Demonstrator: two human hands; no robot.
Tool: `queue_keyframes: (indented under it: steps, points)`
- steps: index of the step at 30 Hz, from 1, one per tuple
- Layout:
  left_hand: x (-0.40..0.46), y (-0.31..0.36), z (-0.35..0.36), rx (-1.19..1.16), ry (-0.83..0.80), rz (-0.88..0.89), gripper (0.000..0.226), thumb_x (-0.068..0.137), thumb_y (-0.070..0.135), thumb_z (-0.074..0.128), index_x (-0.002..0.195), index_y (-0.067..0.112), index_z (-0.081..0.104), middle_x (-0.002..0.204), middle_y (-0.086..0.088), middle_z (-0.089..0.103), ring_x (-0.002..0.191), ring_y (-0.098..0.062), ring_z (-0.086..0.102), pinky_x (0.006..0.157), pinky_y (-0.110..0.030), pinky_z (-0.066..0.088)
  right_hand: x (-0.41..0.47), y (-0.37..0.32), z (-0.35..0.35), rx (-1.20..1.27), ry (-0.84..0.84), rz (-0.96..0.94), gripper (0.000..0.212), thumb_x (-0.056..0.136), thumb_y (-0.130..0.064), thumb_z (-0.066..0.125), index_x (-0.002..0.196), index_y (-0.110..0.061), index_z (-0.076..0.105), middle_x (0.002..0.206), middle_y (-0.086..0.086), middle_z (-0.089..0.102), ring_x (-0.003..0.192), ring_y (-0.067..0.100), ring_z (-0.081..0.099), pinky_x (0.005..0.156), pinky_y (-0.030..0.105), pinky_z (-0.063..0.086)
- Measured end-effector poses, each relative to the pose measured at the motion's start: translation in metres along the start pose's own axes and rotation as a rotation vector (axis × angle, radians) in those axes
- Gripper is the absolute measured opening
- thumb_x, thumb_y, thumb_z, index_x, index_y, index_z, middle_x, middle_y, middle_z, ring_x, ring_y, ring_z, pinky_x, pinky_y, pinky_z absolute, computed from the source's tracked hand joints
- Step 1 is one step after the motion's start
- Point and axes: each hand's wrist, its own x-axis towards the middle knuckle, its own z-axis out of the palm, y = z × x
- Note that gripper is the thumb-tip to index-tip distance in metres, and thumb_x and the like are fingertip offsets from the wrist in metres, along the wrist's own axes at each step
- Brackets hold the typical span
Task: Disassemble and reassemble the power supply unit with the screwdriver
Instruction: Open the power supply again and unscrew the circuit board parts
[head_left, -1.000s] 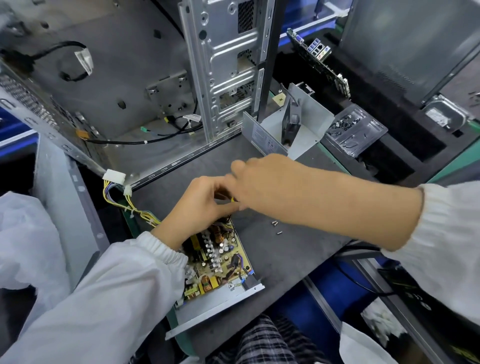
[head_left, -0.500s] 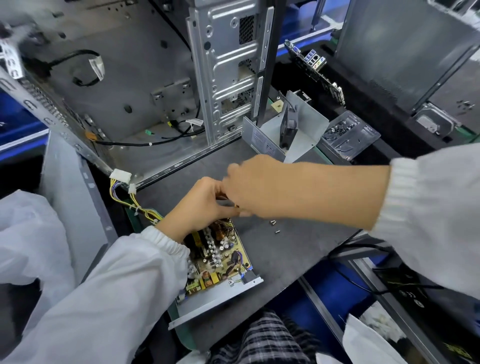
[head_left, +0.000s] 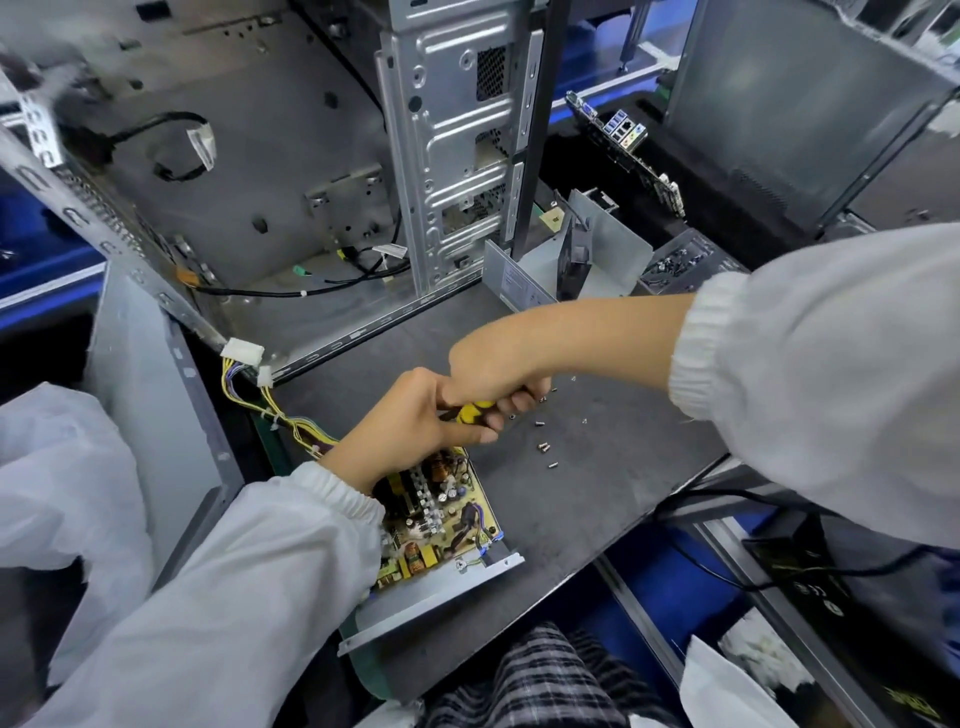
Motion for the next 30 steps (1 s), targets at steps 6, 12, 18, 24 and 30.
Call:
queue_keyframes:
  steps: [6,12,18,24,30]
  points:
    - [0.005,-0.003,-0.005,0.002,0.045,-0.065,0.02,0.073,0.011,0.085,0.09,0.005,0.076,0.091,-0.01,0.076,0.097,-0.03,0.068,0.09,-0.045,0.052,-0.034,-0.001,0.008,-0.829,0.558,-0.332,0.017,0.091,-0.027,0.057,0.08,-0.014,0.059,0.101,0.004,0.064,0.073,0.021,0.053,0.056,0.03,0.036]
    - [0.003,-0.005,-0.01,-0.161,0.03,-0.035,0.018,0.074,0.015,0.078,0.09,0.019,0.071,0.087,0.01,0.076,0.084,0.0,0.069,0.076,-0.012,0.049,-0.023,0.019,0.014,-0.672,0.651,-0.406,0.04,0.089,-0.015,0.057,0.127,-0.012,0.043,0.105,0.007,0.05,0.064,0.02,0.041,0.046,0.027,0.02]
    - [0.0,-0.01,-0.015,-0.169,-0.008,-0.053,0.019,0.086,-0.004,0.068,0.103,0.004,0.064,0.086,0.01,0.075,0.085,0.002,0.068,0.076,-0.011,0.048,-0.011,0.019,0.01,-0.695,0.696,-0.465,0.023,0.086,-0.01,0.055,0.109,-0.013,0.059,0.082,0.001,0.042,0.049,0.009,0.029,0.041,0.025,0.019]
    - [-0.002,0.001,-0.01,0.079,0.197,0.023,0.021,0.07,0.011,0.086,0.074,0.023,0.07,0.072,0.017,0.071,0.068,0.006,0.063,0.063,-0.008,0.044,-0.01,0.013,0.016,-0.742,0.809,-0.448,0.016,0.095,-0.017,0.048,0.081,-0.013,0.056,0.068,0.001,0.041,0.053,0.018,0.035,0.045,0.026,0.019]
    - [-0.005,0.002,-0.007,0.132,0.266,0.075,0.049,0.067,-0.001,0.084,0.065,0.04,0.058,0.064,0.035,0.063,0.066,0.021,0.056,0.061,-0.002,0.039,-0.01,0.015,0.019,-0.66,0.865,-0.39,0.03,0.095,-0.042,0.047,0.086,-0.014,0.052,0.085,0.005,0.051,0.053,0.018,0.037,0.043,0.027,0.014]
